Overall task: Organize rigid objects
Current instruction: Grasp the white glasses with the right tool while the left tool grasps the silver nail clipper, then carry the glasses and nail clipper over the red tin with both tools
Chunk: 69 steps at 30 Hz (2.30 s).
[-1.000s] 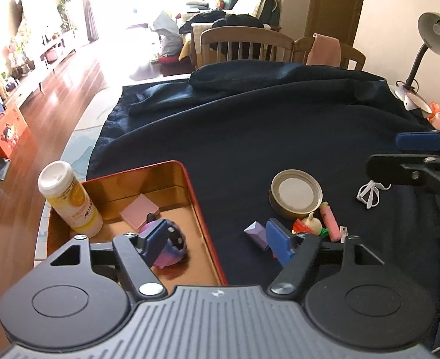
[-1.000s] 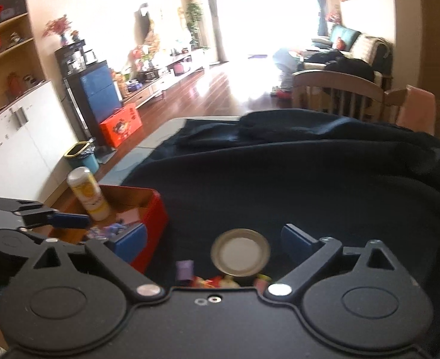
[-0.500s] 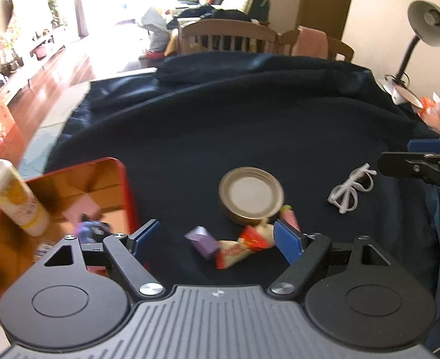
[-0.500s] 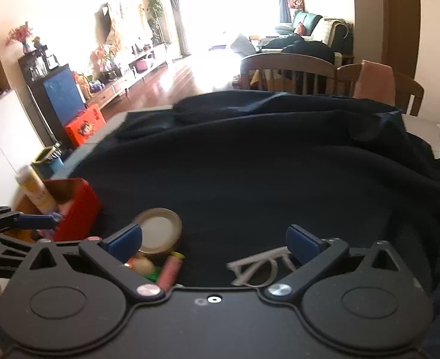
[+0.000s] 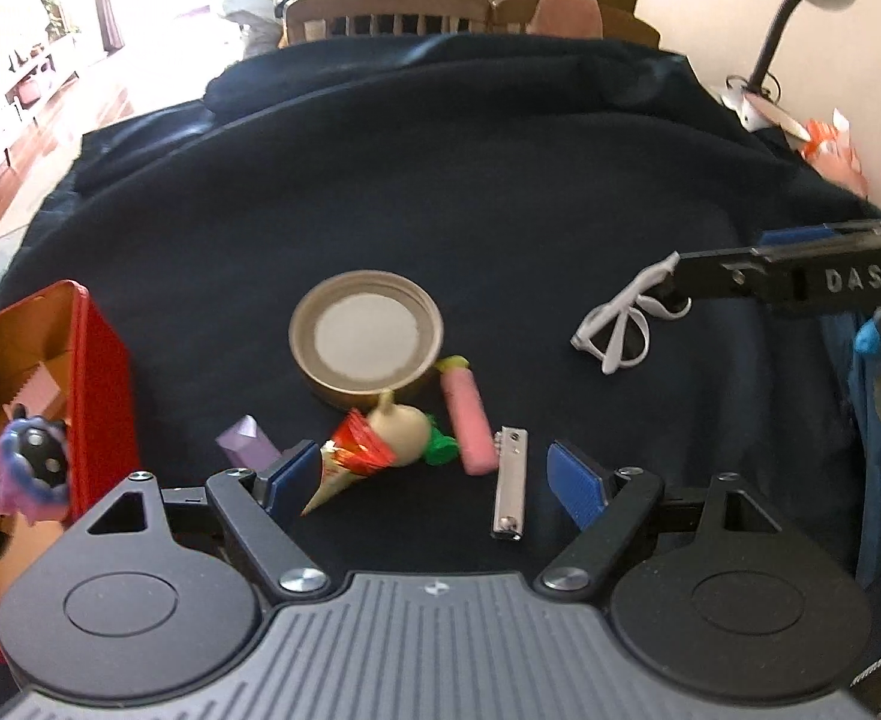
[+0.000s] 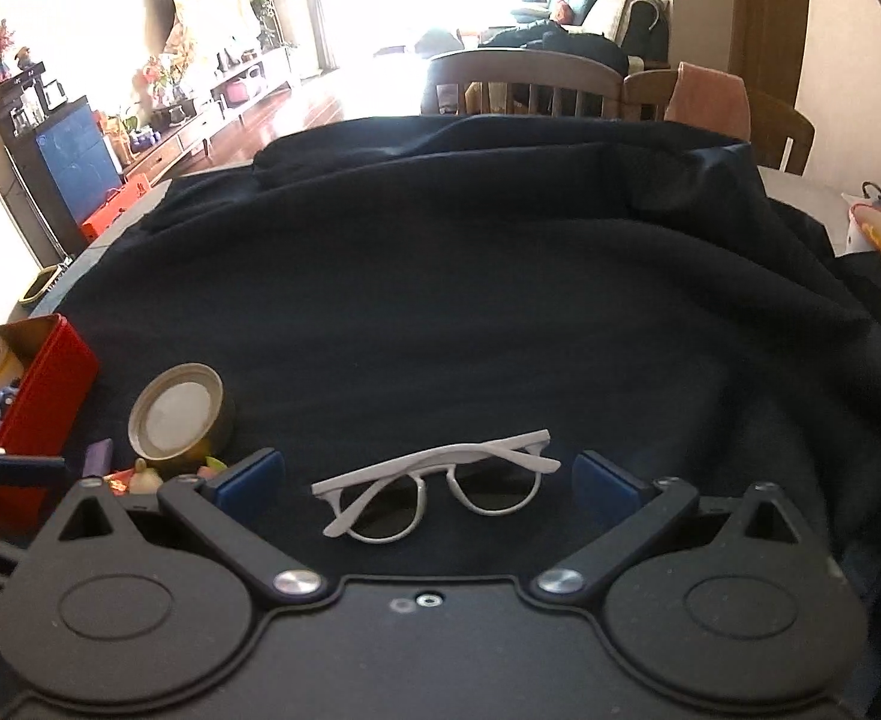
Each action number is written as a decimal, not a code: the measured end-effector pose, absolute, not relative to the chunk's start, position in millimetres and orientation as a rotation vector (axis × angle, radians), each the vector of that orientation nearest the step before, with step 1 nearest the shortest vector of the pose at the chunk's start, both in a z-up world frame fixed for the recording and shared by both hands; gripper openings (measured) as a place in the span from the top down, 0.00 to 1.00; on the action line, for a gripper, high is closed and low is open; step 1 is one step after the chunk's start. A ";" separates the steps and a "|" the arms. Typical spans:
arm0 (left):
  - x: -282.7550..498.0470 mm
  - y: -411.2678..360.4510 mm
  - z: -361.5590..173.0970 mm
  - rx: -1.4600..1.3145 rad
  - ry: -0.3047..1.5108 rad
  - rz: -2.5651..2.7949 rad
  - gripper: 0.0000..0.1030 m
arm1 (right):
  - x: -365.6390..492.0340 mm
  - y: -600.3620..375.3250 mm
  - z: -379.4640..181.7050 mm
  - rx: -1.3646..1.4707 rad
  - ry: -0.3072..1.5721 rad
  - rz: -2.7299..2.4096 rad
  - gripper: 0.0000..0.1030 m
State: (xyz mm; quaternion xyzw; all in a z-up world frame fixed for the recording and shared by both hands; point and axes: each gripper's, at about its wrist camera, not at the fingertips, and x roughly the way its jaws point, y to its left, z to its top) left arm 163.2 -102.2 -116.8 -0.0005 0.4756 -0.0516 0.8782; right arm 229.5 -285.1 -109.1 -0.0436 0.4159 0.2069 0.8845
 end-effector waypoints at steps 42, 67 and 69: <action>162.6 -147.6 -147.6 0.125 1.057 -0.183 0.88 | 230.8 -296.5 -162.6 -0.180 0.974 0.340 0.80; 148.7 -110.3 -114.3 -0.030 0.990 -0.157 0.90 | 211.6 -289.6 -111.9 -0.121 0.900 0.416 0.95; 147.2 -104.6 -109.3 -0.051 0.979 -0.161 0.90 | 209.4 -291.2 -106.4 -0.110 0.893 0.422 0.95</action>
